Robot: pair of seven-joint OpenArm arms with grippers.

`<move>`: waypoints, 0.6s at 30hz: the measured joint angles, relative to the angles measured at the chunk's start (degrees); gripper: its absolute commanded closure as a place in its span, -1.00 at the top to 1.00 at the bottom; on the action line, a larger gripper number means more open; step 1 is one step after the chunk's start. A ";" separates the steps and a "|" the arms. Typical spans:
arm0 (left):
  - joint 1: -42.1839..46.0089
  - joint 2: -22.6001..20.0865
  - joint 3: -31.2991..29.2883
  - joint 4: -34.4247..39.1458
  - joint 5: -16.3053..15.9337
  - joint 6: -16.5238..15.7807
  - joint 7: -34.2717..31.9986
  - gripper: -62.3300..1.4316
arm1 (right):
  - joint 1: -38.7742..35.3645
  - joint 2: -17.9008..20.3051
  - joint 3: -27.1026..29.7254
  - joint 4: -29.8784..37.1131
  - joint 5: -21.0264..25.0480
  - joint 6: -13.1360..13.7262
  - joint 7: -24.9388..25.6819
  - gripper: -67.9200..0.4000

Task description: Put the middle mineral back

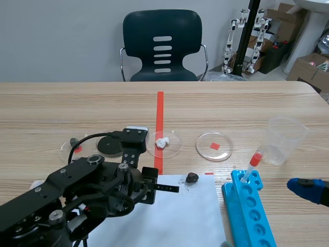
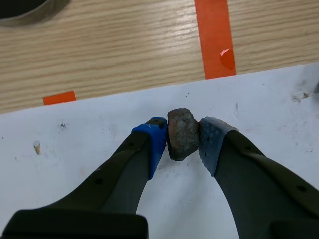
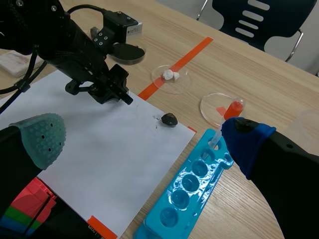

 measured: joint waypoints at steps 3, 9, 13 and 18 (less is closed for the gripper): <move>0.00 0.04 0.00 -0.72 0.20 -0.13 -0.17 -0.55 | 0.00 0.00 0.00 0.00 0.00 0.00 0.00 1.00; 0.00 0.02 0.00 -0.72 0.83 -0.13 -0.20 -0.54 | 0.00 0.00 0.00 0.00 0.00 -0.02 0.00 1.00; 0.00 0.02 0.00 -0.72 0.98 -0.13 -0.20 -0.54 | 0.00 0.00 0.00 0.00 0.00 -0.02 0.00 1.00; 0.00 0.02 0.00 -0.72 0.98 -0.13 -0.17 -0.19 | 0.00 0.00 0.00 0.00 0.00 -0.02 0.00 1.00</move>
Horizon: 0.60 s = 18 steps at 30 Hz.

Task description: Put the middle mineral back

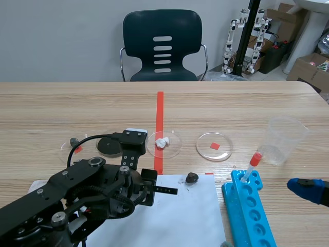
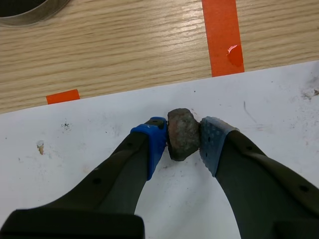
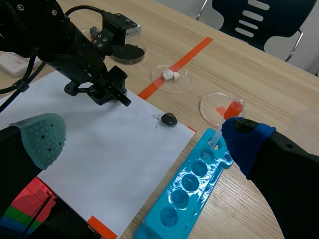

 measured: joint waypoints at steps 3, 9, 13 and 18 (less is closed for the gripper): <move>0.00 0.00 0.00 0.00 0.00 0.00 0.04 0.04 | 0.00 0.00 0.00 0.00 0.00 0.00 0.00 1.00; 0.00 0.00 0.00 0.00 0.00 0.00 0.20 0.65 | 0.00 0.00 0.00 0.00 0.00 0.00 0.00 1.00; 0.00 0.00 -0.02 0.00 0.00 0.00 -0.28 1.00 | 0.00 0.00 0.00 0.00 0.00 0.00 0.00 1.00; 0.11 -0.02 -0.02 0.04 0.00 -0.09 -1.40 1.00 | 0.00 0.00 0.00 0.00 0.00 0.00 0.00 1.00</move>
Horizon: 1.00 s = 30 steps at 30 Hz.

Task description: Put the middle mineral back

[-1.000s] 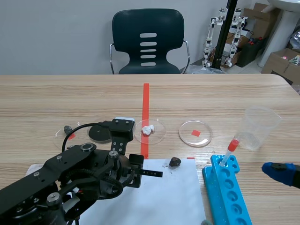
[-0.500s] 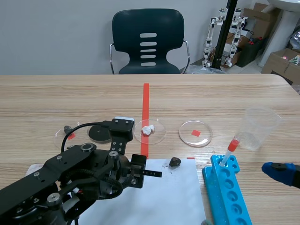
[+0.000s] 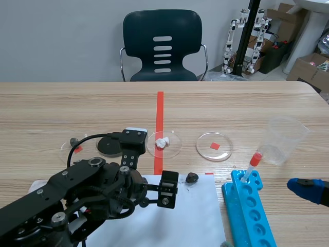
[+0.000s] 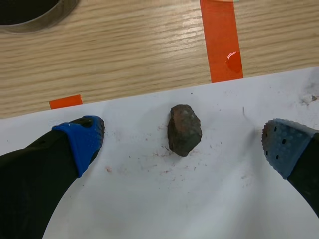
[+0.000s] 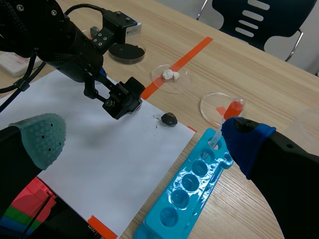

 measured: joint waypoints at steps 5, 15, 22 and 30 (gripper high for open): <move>2.25 -1.40 -0.04 4.46 0.24 -1.01 -3.30 1.00 | 0.00 0.00 0.00 0.00 0.00 0.02 0.00 1.00; 4.52 -2.05 -0.04 7.45 0.26 -0.98 -6.82 1.00 | 0.00 0.00 0.00 0.00 0.00 0.02 -0.02 1.00; 4.50 -2.05 -0.04 7.43 0.28 -0.98 -6.82 1.00 | 0.00 0.00 0.00 0.00 0.00 0.02 0.00 1.00; 4.50 -2.05 -0.04 7.43 0.44 -0.98 -6.82 1.00 | 0.00 0.00 0.00 0.00 0.00 0.02 0.00 1.00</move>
